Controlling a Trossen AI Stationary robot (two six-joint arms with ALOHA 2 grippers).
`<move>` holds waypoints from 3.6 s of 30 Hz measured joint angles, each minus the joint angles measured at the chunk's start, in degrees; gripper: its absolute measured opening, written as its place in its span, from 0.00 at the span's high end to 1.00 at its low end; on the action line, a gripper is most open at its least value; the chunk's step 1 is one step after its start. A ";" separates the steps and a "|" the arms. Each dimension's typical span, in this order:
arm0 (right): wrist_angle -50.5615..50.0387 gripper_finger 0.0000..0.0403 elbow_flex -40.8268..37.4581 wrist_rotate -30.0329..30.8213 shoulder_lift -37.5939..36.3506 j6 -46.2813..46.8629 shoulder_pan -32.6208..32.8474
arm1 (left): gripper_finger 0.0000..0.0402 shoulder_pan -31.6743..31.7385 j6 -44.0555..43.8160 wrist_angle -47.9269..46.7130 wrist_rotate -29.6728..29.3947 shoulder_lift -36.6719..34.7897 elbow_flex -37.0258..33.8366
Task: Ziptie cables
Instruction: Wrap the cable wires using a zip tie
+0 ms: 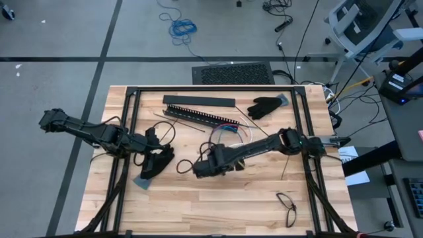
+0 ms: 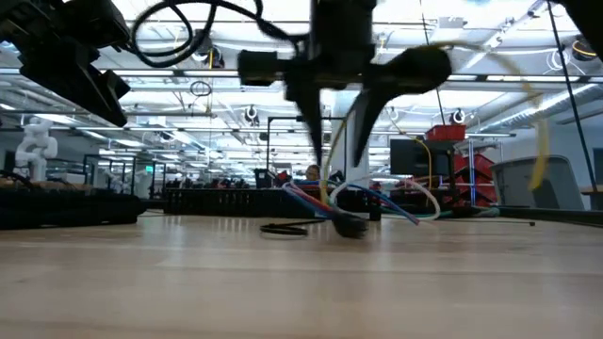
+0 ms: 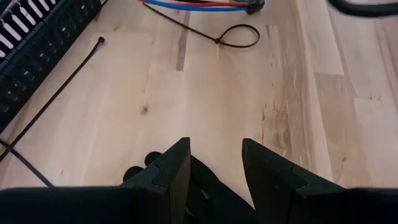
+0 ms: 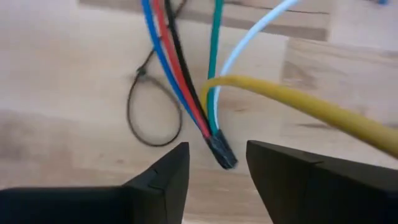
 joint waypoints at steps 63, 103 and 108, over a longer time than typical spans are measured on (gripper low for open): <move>-11.44 0.55 -7.11 -8.98 -24.68 -26.70 1.17 | 0.65 0.00 -0.17 -0.23 0.71 0.02 0.00; -11.69 0.58 -38.34 31.41 -57.63 -4.78 16.87 | 0.65 1.58 -41.16 37.82 -7.41 42.17 6.75; -11.73 0.58 -40.63 32.66 -61.53 -7.40 16.94 | 0.65 2.85 -43.80 38.62 -5.87 51.41 14.93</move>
